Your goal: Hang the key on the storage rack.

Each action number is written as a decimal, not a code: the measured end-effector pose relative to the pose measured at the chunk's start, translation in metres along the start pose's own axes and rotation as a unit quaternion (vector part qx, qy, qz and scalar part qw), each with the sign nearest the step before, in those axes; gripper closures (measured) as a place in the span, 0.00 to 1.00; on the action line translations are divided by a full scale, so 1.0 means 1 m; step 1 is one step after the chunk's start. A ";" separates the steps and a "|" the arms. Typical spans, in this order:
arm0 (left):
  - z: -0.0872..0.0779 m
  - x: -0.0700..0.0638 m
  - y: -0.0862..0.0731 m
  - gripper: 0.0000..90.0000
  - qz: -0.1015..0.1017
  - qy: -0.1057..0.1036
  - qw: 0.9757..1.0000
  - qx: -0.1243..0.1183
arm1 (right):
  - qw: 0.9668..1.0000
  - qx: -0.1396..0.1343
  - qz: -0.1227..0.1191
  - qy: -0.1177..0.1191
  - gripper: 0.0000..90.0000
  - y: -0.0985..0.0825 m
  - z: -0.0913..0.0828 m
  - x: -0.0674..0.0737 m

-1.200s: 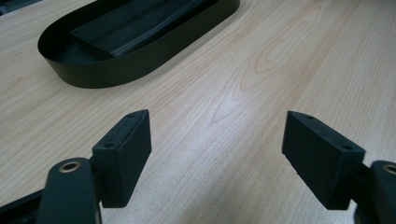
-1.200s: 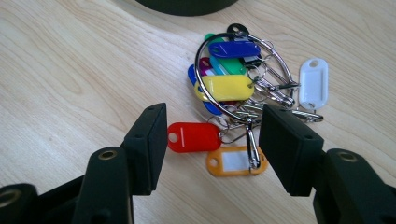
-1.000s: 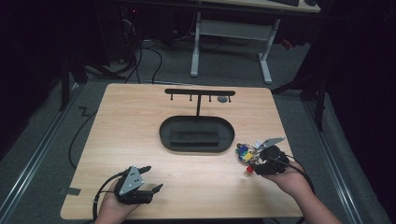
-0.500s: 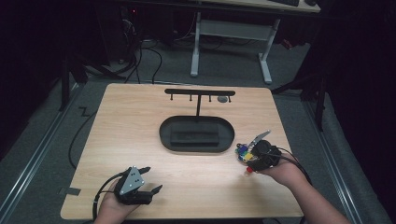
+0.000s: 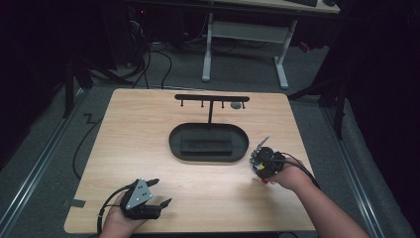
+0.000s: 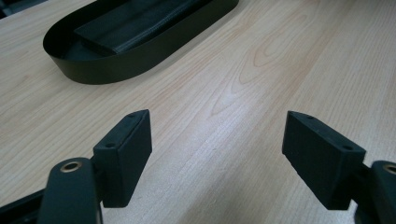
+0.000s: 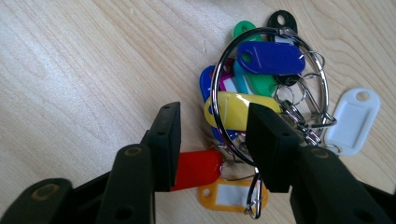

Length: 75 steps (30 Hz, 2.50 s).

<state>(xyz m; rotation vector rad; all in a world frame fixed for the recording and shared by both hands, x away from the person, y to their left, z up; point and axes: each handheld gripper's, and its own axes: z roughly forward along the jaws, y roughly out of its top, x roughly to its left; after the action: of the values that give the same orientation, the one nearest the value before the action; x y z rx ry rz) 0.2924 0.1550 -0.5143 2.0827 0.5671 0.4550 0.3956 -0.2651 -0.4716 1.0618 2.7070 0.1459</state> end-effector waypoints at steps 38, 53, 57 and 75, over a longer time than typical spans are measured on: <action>0.000 -0.004 -0.001 0.28 0.009 -0.009 1.000 0.007 | 0.999 -0.019 -0.025 -0.026 0.97 0.007 -0.069 -0.013; 0.001 -0.003 -0.001 0.28 0.004 -0.009 1.000 0.001 | 0.998 -0.052 -0.016 -0.015 0.97 0.016 -0.137 -0.021; 0.001 -0.002 -0.001 0.28 0.001 -0.011 1.000 0.002 | 0.998 -0.061 -0.017 -0.011 0.97 0.020 -0.150 -0.022; 0.001 -0.001 -0.001 0.28 -0.002 -0.011 1.000 -0.001 | 0.997 -0.060 -0.029 -0.027 0.97 0.047 -0.168 -0.024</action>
<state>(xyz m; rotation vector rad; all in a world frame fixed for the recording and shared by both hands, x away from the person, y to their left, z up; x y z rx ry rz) 0.2915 0.1546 -0.5161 2.0811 0.5577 0.4301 0.4022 -0.2487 -0.2963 0.9396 2.6398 0.2632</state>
